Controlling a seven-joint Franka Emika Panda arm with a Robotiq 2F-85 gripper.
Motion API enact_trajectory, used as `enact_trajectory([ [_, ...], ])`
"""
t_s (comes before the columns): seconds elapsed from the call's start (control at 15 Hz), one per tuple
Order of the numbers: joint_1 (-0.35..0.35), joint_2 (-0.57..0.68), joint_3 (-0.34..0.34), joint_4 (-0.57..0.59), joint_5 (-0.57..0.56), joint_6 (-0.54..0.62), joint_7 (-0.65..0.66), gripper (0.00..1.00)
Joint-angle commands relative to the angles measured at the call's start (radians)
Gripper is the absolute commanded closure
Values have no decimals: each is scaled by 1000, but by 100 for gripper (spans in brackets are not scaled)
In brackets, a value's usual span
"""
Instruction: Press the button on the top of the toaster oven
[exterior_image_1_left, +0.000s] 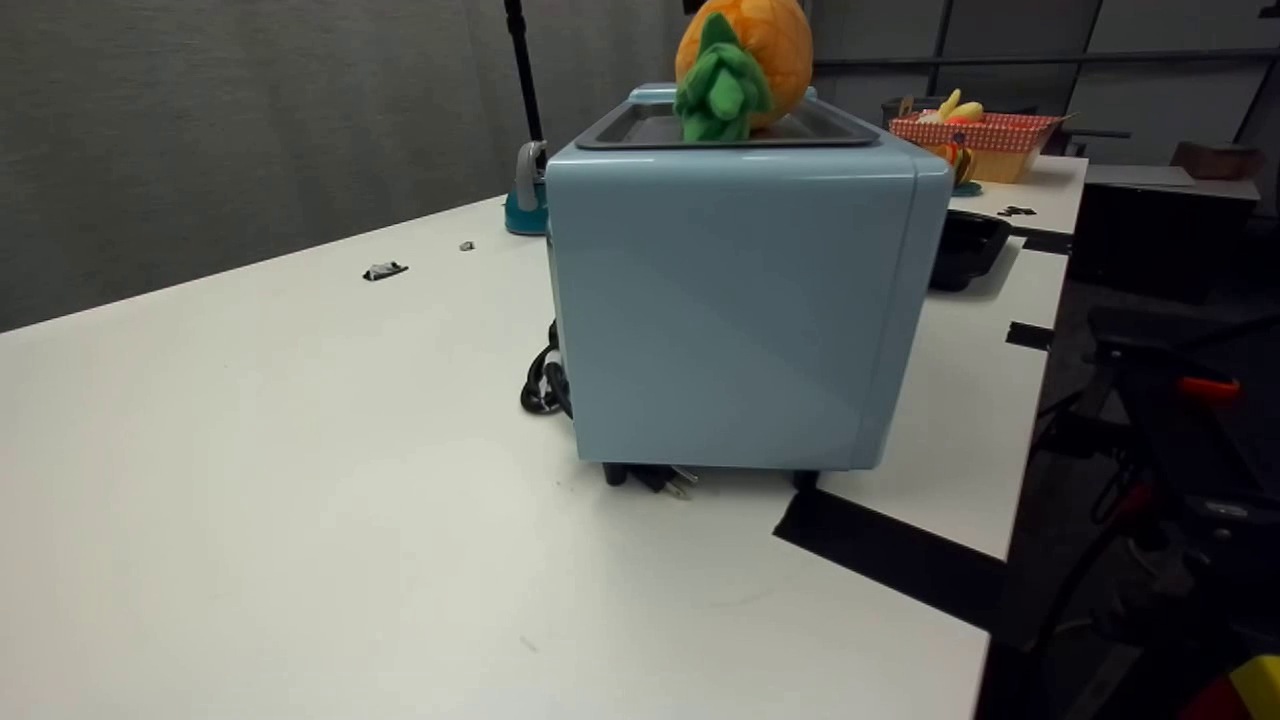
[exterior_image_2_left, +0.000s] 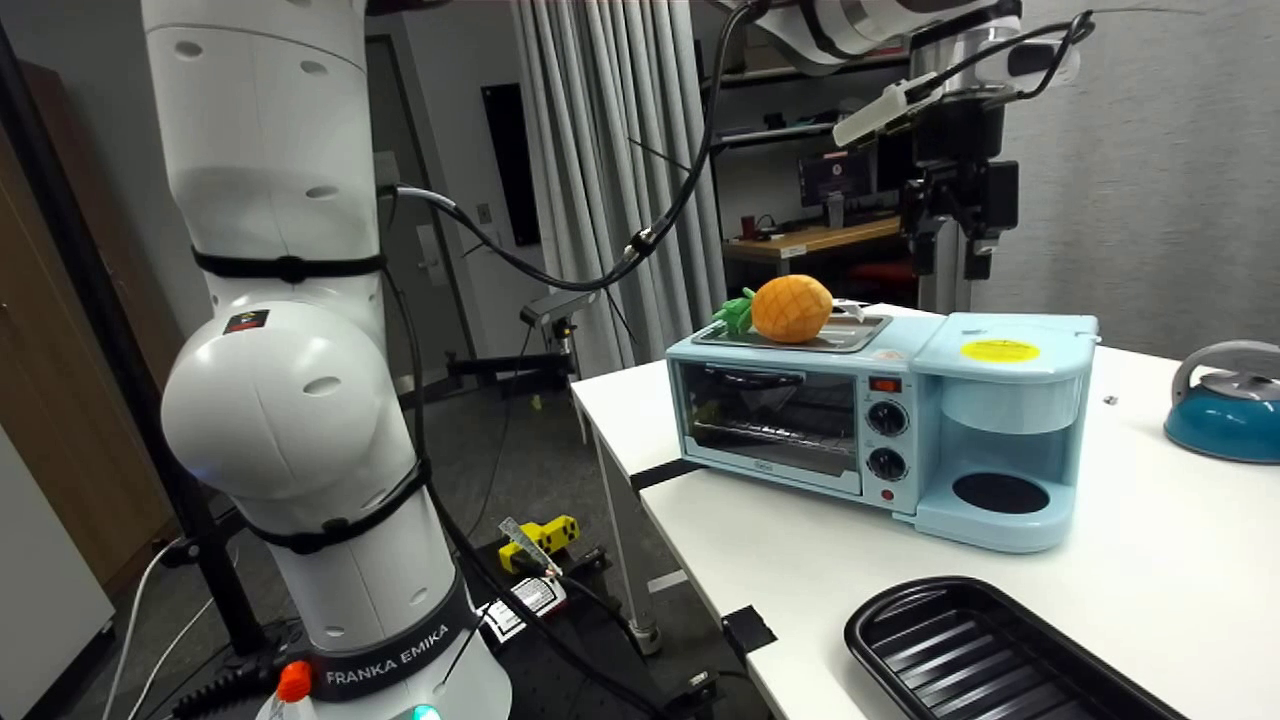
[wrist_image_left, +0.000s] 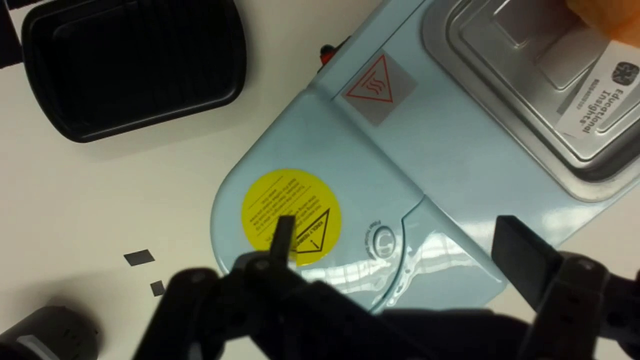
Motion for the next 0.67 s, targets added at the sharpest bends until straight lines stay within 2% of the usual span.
enact_trajectory([
  [0.0,4,-52,16,-60,39,67,10,0],
  [0.6,9,-43,22,-69,14,191,16,0],
])
